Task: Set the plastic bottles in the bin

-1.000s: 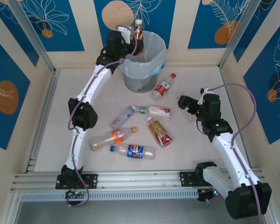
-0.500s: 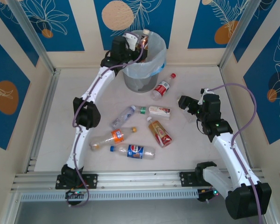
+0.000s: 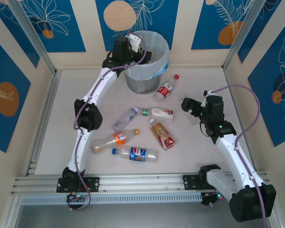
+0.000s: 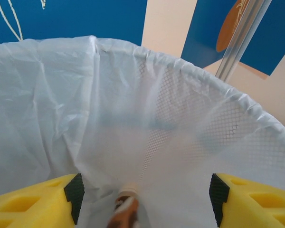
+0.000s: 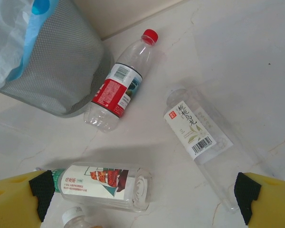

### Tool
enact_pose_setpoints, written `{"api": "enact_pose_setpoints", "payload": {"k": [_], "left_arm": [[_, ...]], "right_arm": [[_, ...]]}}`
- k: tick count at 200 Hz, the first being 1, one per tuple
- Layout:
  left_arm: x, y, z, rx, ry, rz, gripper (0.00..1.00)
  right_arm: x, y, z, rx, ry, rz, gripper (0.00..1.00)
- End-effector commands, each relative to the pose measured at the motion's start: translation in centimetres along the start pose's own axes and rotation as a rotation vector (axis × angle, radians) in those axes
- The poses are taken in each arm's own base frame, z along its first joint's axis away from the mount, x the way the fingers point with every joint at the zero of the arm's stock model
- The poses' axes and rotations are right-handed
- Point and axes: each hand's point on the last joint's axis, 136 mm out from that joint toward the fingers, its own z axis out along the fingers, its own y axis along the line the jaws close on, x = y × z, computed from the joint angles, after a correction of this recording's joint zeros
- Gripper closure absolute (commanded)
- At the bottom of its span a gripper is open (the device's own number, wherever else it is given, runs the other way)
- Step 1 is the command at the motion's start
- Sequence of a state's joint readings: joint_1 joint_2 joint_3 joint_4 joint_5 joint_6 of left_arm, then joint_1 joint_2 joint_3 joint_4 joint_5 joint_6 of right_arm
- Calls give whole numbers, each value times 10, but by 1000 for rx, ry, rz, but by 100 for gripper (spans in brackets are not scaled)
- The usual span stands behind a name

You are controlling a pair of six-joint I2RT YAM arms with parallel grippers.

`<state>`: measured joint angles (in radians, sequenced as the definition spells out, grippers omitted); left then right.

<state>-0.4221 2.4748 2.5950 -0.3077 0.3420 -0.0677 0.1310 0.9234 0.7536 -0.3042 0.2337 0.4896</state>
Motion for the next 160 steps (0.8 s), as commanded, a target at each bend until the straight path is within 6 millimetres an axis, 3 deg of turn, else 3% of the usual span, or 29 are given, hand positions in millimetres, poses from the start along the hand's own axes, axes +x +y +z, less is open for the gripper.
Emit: {"api": "enact_pose_setpoints", "payload": {"k": [1, 43, 67, 124, 160], "left_arm": [[-15, -20, -8, 49, -16, 42, 27], [-36, -31, -26, 68, -30, 19, 19], [-51, -37, -40, 75, -43, 7, 1], [-90, -63, -77, 141, -93, -12, 1], [-94, -61, -89, 95, -81, -46, 1]], "right_arm": [[-3, 1, -1, 8, -5, 7, 1], [4, -2, 6, 15, 23, -8, 1], [9, -10, 15, 49, 57, -21, 0], [19, -41, 40, 150, 186, -44, 0], [22, -46, 54, 139, 229, -30, 1]]}}
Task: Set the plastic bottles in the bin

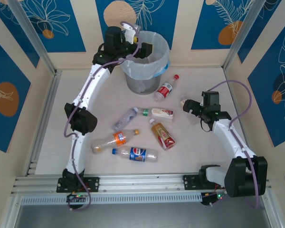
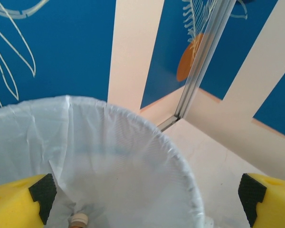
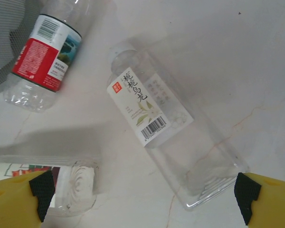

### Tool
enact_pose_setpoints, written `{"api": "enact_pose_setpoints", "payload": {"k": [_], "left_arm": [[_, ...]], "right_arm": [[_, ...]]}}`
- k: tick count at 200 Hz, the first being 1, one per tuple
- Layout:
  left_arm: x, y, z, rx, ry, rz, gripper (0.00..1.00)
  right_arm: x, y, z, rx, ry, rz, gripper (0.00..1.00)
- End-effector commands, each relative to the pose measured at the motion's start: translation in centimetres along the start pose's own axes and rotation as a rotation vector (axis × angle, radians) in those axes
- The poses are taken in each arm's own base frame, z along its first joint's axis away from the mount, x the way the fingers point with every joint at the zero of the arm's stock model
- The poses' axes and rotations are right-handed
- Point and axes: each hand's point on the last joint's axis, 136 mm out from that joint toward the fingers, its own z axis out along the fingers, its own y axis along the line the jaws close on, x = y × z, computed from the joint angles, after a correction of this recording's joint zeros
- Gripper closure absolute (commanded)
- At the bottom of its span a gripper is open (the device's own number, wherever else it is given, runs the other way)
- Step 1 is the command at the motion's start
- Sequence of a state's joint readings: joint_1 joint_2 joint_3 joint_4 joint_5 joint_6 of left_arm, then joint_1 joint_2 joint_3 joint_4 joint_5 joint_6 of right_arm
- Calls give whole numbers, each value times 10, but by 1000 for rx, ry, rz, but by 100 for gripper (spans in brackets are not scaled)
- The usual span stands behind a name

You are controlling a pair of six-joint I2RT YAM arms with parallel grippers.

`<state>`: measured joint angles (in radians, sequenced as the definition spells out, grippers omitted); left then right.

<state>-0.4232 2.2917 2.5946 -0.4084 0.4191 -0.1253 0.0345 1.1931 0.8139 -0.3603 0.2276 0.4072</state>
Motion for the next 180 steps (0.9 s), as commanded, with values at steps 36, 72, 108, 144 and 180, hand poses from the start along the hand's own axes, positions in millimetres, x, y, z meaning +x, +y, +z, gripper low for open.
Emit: {"api": "enact_pose_setpoints", "payload": {"k": [36, 72, 108, 144, 180], "left_arm": [[-11, -16, -32, -41, 0, -47, 1], [2, -14, -59, -114, -18, -48, 1], [29, -6, -93, -227, -6, -79, 1], [60, 1, -131, -344, 1, -142, 0], [103, 14, -164, -488, 75, -218, 1]], "right_arm": [[-7, 8, 16, -35, 96, -57, 1], [-5, 9, 32, -29, 179, -118, 0], [-3, 6, 49, -14, 243, -203, 1], [-1, 6, 62, -26, 312, -282, 0], [0, 2, 79, -34, 396, -355, 1]]}}
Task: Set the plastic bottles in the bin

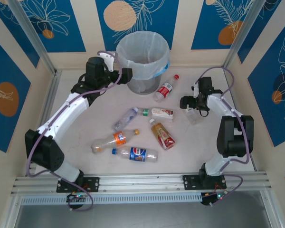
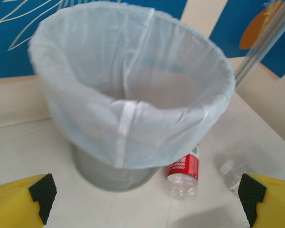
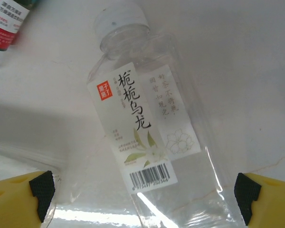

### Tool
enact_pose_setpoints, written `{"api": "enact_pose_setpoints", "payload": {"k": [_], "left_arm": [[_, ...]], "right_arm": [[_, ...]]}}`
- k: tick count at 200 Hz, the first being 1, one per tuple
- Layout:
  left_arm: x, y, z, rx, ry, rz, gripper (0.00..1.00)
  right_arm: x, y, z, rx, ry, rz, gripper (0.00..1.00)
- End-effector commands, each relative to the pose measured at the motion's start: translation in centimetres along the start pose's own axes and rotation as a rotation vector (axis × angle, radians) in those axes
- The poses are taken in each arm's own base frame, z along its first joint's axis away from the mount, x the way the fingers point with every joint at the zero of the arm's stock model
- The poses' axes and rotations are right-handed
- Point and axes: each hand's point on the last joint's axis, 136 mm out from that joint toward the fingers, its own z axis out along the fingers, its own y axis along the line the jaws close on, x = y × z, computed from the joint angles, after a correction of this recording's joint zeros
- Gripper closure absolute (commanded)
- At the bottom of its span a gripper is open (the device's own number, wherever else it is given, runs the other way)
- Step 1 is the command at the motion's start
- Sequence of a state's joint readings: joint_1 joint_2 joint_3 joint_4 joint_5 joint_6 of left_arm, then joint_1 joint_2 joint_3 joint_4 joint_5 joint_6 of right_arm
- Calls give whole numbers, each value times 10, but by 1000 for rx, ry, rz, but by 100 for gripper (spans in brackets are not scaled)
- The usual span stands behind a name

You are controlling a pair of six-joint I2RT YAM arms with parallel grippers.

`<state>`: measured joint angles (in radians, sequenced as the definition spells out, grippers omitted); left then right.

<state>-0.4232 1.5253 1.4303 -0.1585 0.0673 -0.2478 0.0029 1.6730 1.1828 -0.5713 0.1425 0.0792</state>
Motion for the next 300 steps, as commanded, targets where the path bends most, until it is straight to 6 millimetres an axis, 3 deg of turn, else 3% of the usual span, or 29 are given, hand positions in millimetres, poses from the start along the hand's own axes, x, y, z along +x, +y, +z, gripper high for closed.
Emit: {"api": "enact_pose_setpoints", "payload": {"k": [1, 51, 91, 127, 174, 197, 240, 300], "left_arm": [[12, 19, -16, -118, -3, -65, 1], [54, 57, -45, -304, 29, -103, 1], [77, 78, -60, -398, 50, -97, 1], [79, 86, -66, -422, 35, -101, 1], [86, 85, -60, -398, 68, -100, 1], [87, 80, -59, -360, 81, -93, 1], [87, 90, -63, -406, 73, -108, 1], [93, 99, -64, -428, 92, -135, 1]], "right_arm": [[1, 1, 6, -34, 67, -86, 1], [-16, -2, 27, -17, 107, -145, 0], [-11, -17, 52, 73, 211, -207, 0], [-12, -12, 60, 43, 240, -221, 0], [-13, -3, 72, 20, 270, -226, 1], [-12, -5, 78, 41, 292, -228, 5], [-10, -7, 86, 60, 300, -239, 16], [-13, -11, 78, 92, 289, -237, 28]]}}
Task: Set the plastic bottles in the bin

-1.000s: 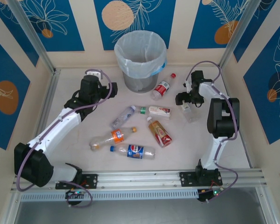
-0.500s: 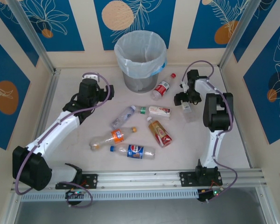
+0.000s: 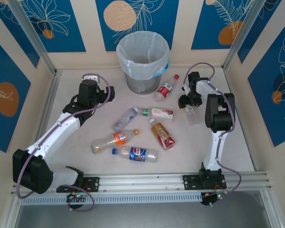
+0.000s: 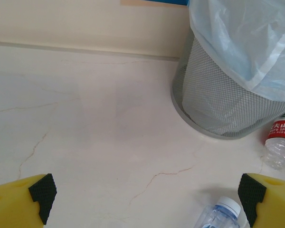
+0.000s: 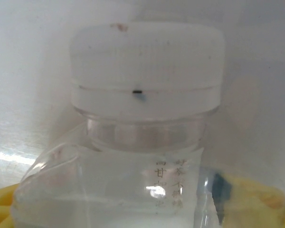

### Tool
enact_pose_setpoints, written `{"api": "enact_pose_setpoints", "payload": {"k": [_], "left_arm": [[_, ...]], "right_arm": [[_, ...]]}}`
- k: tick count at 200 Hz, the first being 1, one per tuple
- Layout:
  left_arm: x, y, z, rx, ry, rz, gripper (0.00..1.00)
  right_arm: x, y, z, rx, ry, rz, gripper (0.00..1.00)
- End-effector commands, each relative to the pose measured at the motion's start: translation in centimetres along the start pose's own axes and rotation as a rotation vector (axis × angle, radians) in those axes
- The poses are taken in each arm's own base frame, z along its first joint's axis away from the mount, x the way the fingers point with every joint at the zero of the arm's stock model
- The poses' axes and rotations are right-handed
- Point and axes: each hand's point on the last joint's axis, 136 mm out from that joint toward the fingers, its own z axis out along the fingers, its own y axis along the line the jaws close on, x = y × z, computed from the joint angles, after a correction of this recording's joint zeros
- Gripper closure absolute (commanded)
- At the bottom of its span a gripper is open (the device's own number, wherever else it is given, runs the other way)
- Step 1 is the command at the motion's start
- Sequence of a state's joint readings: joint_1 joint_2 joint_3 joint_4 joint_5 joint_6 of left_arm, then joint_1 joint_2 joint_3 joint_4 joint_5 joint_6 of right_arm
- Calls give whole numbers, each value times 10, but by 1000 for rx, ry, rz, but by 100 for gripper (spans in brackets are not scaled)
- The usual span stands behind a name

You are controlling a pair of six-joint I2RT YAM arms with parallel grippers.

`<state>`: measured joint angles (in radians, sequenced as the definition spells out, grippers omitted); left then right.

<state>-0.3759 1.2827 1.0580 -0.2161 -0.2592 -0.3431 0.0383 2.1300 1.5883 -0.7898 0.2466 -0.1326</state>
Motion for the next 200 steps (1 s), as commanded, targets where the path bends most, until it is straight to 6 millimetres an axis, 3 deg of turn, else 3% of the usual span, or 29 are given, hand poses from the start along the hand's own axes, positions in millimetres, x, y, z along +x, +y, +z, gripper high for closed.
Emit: {"api": "enact_pose_setpoints", "payload": {"k": [1, 53, 104, 150, 200], "left_arm": [[4, 9, 0, -22, 14, -32, 1], [-2, 18, -3, -34, -2, -79, 1], [6, 21, -4, -27, 30, -66, 1], [3, 8, -5, 163, 34, -191, 1], [11, 35, 0, 52, 62, -236, 1]], "right_arm": [[2, 0, -6, 14, 13, -7, 28], [-7, -6, -27, 48, -51, 37, 41], [-11, -10, -42, 72, -107, 103, 43], [-22, -12, -72, 93, -243, 148, 45], [-40, 0, -116, 46, -421, 179, 49]]}}
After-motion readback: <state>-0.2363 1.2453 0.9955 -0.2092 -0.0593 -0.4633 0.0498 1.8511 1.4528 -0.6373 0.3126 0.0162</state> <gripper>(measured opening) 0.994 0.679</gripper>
